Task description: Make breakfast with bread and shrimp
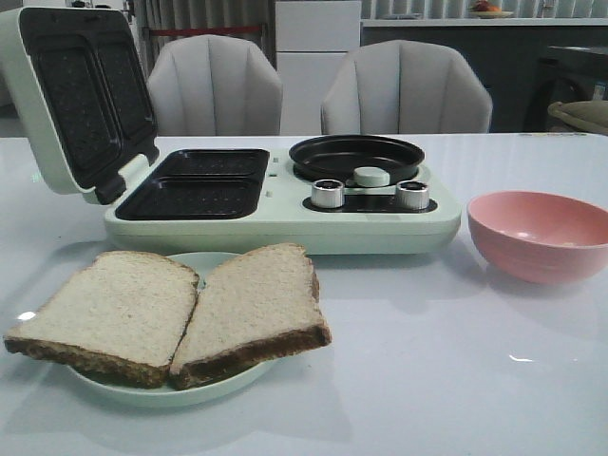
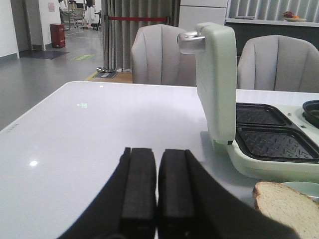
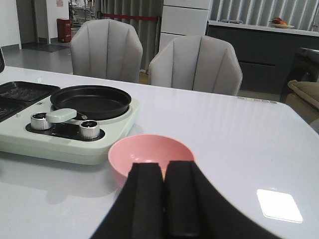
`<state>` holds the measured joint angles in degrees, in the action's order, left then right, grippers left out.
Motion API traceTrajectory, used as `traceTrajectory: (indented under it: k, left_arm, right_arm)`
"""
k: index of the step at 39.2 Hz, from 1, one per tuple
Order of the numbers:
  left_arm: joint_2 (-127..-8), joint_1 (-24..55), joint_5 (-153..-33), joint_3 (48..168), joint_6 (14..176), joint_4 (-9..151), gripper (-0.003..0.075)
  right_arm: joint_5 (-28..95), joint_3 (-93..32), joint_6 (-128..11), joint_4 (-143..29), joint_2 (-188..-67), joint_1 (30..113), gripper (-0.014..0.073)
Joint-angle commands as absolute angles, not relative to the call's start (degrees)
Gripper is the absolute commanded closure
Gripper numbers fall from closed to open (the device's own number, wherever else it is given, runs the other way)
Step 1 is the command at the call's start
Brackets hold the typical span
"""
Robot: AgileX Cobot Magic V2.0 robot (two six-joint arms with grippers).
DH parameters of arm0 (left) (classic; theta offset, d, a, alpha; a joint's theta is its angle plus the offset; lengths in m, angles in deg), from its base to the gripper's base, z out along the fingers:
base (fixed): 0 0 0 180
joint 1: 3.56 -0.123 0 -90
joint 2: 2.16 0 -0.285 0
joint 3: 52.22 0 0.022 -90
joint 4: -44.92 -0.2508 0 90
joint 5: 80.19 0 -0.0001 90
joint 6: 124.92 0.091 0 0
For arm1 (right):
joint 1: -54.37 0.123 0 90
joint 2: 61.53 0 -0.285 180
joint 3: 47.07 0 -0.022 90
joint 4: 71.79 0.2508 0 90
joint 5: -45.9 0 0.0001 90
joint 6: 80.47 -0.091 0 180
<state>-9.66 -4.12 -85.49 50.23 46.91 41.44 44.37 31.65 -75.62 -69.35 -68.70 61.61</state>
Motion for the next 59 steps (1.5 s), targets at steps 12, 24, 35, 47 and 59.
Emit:
traceTrajectory:
  k: [12, 24, 35, 47, 59]
  left_arm:
    - [-8.74, -4.06, -81.01, 49.06, 46.47, 41.53, 0.0606]
    - [-8.74, -4.06, -79.23, 49.06, 46.62, 41.03, 0.0606]
    - [-8.74, -4.06, -76.34, 49.06, 46.62, 41.03, 0.0606]
    - [-8.84, -4.06, -64.40, 49.85, 46.62, 41.75, 0.0606]
    - [-14.88, -4.06, -77.03, 65.49, 46.50, 41.92, 0.0606]
  right_arm:
    - [49.28, 30.74, -75.29, -69.52, -67.46, 61.27, 0.0469]
    - [49.28, 30.74, -75.29, -69.52, -67.46, 61.27, 0.0469]
    - [49.28, 30.74, -75.29, -69.52, -67.46, 61.32, 0.0469]
    - [49.28, 30.74, -75.29, -69.52, -67.46, 61.39, 0.0469]
    - [49.28, 30.74, -75.29, -69.52, -67.46, 61.39, 0.0469]
